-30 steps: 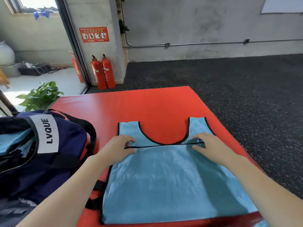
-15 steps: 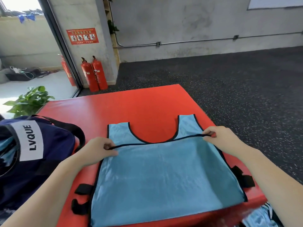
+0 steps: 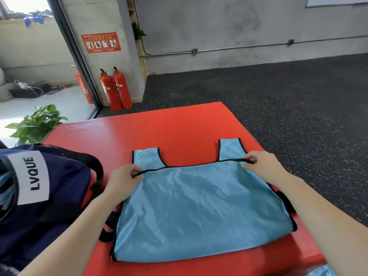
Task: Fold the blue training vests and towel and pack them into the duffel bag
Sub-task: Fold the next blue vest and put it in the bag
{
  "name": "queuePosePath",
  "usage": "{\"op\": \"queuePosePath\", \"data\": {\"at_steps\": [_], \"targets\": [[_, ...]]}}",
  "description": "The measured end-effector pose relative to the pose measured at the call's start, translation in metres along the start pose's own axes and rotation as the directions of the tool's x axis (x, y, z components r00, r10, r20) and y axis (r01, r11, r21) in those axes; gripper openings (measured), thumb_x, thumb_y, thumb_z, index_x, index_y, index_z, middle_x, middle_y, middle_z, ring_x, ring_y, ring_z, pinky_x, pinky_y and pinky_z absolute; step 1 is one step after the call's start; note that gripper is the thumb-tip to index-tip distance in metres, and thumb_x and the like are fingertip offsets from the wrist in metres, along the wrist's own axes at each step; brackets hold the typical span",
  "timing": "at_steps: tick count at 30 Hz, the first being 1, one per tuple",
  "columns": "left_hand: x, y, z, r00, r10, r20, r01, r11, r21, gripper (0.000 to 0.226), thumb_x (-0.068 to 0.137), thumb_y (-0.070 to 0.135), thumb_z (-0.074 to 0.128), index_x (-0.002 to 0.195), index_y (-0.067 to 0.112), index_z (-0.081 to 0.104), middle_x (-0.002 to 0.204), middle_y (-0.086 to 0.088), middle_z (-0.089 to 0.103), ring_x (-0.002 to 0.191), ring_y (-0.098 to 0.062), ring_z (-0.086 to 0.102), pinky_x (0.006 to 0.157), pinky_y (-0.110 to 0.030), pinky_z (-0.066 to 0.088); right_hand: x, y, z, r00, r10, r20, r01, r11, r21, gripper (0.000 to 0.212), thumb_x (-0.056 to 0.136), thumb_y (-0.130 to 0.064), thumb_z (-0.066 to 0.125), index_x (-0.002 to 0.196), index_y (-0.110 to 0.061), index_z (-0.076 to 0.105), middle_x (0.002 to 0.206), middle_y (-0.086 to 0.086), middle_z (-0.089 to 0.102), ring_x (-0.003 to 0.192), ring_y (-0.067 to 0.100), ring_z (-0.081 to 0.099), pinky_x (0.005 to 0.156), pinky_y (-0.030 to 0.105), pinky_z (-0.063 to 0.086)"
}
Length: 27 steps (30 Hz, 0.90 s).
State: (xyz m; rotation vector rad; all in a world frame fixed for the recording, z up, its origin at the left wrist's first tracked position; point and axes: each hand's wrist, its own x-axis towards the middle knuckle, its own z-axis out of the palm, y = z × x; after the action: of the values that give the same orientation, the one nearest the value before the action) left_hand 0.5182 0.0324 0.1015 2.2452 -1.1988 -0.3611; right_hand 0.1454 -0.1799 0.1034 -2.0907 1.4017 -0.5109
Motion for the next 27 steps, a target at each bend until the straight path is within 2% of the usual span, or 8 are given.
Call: {"op": "queuePosePath", "data": {"at_steps": [4, 9, 13, 17, 20, 22, 24, 27], "targets": [[0.003, -0.003, -0.008, 1.0, -0.007, 0.014, 0.006, 0.999, 0.054, 0.01, 0.089, 0.018, 0.071, 0.096, 0.024, 0.07, 0.086, 0.013, 0.064, 0.081, -0.005, 0.057, 0.066, -0.014, 0.036, -0.005, -0.005, -0.003, 0.999, 0.008, 0.046, -0.005, 0.998, -0.064, 0.005, 0.085, -0.027, 0.077, 0.087, -0.025, 0.074, 0.081, -0.009, 0.071, 0.084, 0.014, 0.067, 0.071, 0.025, 0.047], [-0.005, -0.014, -0.023, 0.998, -0.038, 0.053, 0.03, 0.988, 0.152, 0.005, 0.085, 0.024, 0.075, 0.085, 0.02, 0.072, 0.077, 0.009, 0.066, 0.075, -0.008, 0.058, 0.064, -0.021, 0.038, -0.018, -0.004, -0.005, 0.988, 0.028, 0.151, -0.033, 0.999, 0.029, 0.01, 0.078, -0.028, 0.085, 0.082, -0.027, 0.076, 0.08, -0.007, 0.075, 0.083, 0.011, 0.068, 0.069, 0.021, 0.047], [-0.023, -0.018, -0.048, 0.993, -0.05, 0.105, 0.059, 0.995, -0.077, 0.016, 0.084, 0.028, 0.079, 0.073, 0.02, 0.072, 0.069, 0.001, 0.07, 0.067, -0.015, 0.059, 0.068, -0.029, 0.045, -0.03, -0.01, -0.022, 0.953, 0.054, 0.298, -0.11, 0.978, 0.177, 0.008, 0.083, -0.024, 0.082, 0.087, -0.018, 0.077, 0.084, 0.006, 0.076, 0.061, 0.013, 0.057, 0.05, 0.023, 0.044], [-0.026, -0.007, -0.07, 0.996, -0.024, 0.083, 0.052, 0.931, -0.361, 0.012, 0.086, 0.028, 0.079, 0.085, 0.017, 0.075, 0.083, -0.01, 0.074, 0.078, -0.018, 0.066, 0.081, -0.036, 0.049, -0.027, -0.027, -0.053, 0.984, -0.017, 0.177, -0.051, 0.928, 0.369, 0.006, 0.087, -0.022, 0.077, 0.092, -0.018, 0.077, 0.083, -0.002, 0.075, 0.061, 0.007, 0.051, 0.048, 0.021, 0.037], [-0.001, 0.001, -0.063, 0.99, -0.054, -0.133, 0.015, 0.961, -0.277, 0.007, 0.087, 0.028, 0.076, 0.094, 0.027, 0.074, 0.087, 0.002, 0.074, 0.089, -0.018, 0.068, 0.086, -0.036, 0.05, -0.008, -0.032, -0.051, 0.999, -0.032, 0.017, 0.023, 0.929, 0.369, 0.002, 0.087, -0.023, 0.077, 0.089, -0.023, 0.077, 0.083, -0.004, 0.076, 0.067, 0.01, 0.057, 0.057, 0.026, 0.042], [0.009, 0.007, -0.05, 0.98, -0.087, -0.18, 0.04, 0.968, -0.248, 0.012, 0.09, 0.024, 0.07, 0.101, 0.028, 0.072, 0.095, 0.006, 0.072, 0.094, -0.018, 0.066, 0.085, -0.032, 0.048, 0.004, -0.022, -0.032, 0.998, 0.004, -0.061, 0.014, 0.958, 0.286, 0.007, 0.084, -0.024, 0.08, 0.085, -0.028, 0.075, 0.085, -0.005, 0.075, 0.079, 0.016, 0.067, 0.071, 0.031, 0.049], [0.012, 0.004, -0.033, 0.984, -0.1, -0.148, 0.07, 0.979, -0.192, 0.02, 0.091, 0.021, 0.067, 0.111, 0.025, 0.069, 0.099, 0.004, 0.071, 0.09, -0.017, 0.065, 0.08, -0.026, 0.043, 0.008, -0.007, -0.012, 0.997, 0.062, -0.039, -0.056, 0.985, 0.161, 0.014, 0.081, -0.024, 0.083, 0.09, -0.028, 0.073, 0.09, -0.004, 0.073, 0.092, 0.017, 0.068, 0.081, 0.029, 0.05], [0.004, -0.007, -0.014, 0.996, -0.079, -0.045, 0.076, 0.995, -0.063, 0.037, 0.089, 0.019, 0.071, 0.126, 0.017, 0.063, 0.113, -0.005, 0.069, 0.083, -0.014, 0.059, 0.078, -0.02, 0.038, 0.006, 0.001, 0.0, 0.994, 0.11, 0.017, -0.112, 0.989, 0.101, 0.018, 0.079, -0.029, 0.085, 0.093, -0.025, 0.075, 0.091, -0.007, 0.073, 0.09, 0.008, 0.066, 0.073, 0.018, 0.044]]}}
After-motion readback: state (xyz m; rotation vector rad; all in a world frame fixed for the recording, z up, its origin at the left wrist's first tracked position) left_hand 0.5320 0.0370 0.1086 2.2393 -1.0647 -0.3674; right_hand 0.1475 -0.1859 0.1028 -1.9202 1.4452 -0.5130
